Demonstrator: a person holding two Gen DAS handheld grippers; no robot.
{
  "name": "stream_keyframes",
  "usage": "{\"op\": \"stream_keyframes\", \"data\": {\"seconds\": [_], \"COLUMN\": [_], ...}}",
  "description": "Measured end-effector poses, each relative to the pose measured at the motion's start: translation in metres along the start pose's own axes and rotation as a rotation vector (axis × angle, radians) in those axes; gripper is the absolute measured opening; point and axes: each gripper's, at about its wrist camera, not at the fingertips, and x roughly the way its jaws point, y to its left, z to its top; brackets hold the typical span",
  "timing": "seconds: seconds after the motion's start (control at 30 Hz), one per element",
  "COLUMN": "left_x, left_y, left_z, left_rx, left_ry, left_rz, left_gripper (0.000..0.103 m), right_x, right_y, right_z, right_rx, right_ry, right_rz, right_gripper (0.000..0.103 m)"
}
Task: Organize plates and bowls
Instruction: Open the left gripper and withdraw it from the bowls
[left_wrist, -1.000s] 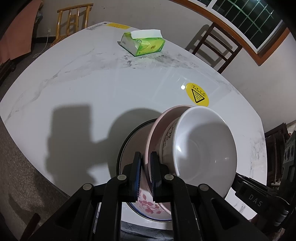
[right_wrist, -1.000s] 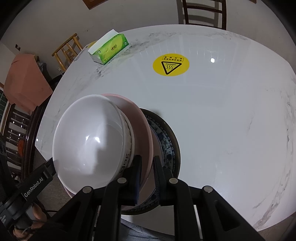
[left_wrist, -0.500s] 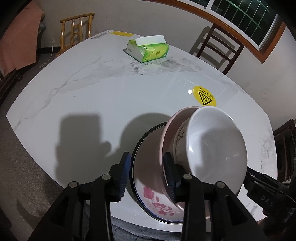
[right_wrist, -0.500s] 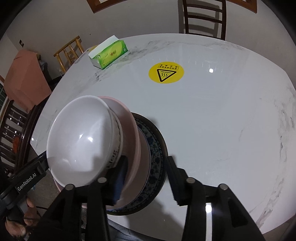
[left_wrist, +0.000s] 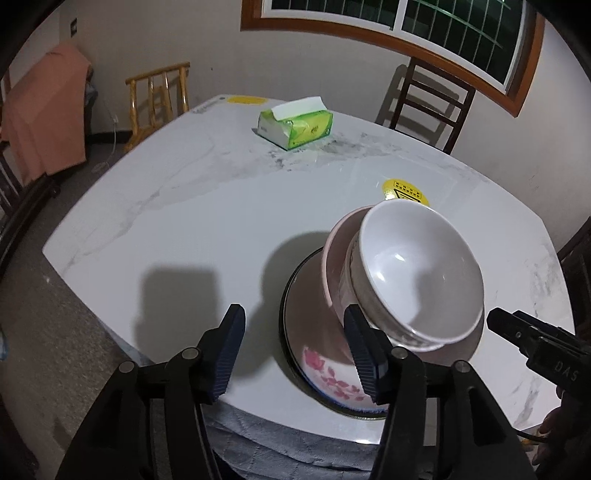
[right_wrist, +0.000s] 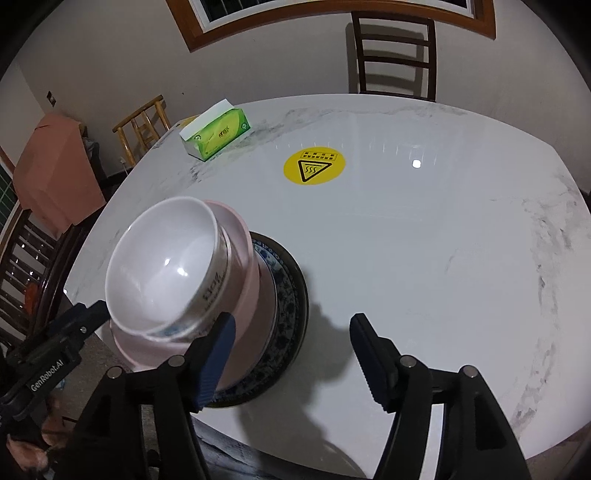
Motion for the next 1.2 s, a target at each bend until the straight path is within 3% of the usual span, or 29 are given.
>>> {"op": "stream_keyframes", "data": {"seconds": [0.1,0.33,0.77,1.2], "left_x": [-0.008,-0.017,-0.024,-0.023], "left_y": [-0.004,-0.011,-0.033,-0.037], "left_z": [-0.007,-0.022,-0.048,-0.054], "left_rx": [0.012,0.022,0.056,0.059], "left_ry": [-0.008,-0.014,-0.007,-0.003], "left_rz": [-0.001,0.02,0.03,0.042], "left_gripper": [0.052,0.056,0.063,0.063], "right_x": [-0.003,-0.01,-0.024,-0.023], "right_y": [-0.001,0.001,0.026,0.025], "right_z": [-0.008,-0.029,-0.062,-0.073], "right_rx": [-0.009,-0.025,-0.135,-0.13], "right_ry": [-0.014,-0.031,-0.069,-0.071], "right_rz": [0.004,0.034,0.036,0.027], "right_gripper": [0.079,0.084,0.086,0.086]}}
